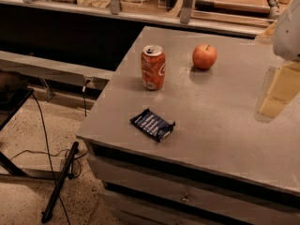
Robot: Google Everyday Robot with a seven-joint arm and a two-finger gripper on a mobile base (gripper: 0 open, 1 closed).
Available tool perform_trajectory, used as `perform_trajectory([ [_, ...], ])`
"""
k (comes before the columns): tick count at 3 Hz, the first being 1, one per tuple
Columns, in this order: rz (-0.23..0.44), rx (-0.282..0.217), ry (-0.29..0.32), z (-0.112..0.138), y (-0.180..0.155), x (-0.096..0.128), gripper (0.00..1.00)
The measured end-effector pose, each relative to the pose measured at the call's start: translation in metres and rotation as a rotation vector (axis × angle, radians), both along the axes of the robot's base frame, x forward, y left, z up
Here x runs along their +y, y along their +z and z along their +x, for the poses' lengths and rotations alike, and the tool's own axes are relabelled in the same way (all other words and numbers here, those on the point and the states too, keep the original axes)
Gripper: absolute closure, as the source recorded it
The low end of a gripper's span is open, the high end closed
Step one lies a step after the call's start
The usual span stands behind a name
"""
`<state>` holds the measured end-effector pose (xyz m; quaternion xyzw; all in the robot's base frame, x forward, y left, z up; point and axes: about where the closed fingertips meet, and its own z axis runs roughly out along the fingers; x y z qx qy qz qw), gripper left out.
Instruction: Pick apple
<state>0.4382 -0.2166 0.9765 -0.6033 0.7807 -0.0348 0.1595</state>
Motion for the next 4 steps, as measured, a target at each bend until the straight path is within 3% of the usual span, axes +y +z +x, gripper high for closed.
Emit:
perform_trajectory([
  [2, 0.005, -0.007, -0.001, 0.002, 0.001, 0.000, 0.00],
  [3, 0.062, -0.043, 0.007, 0.027, 0.005, -0.002, 0.00],
  [4, 0.156, -0.067, 0.010, 0.070, 0.000, -0.002, 0.00],
])
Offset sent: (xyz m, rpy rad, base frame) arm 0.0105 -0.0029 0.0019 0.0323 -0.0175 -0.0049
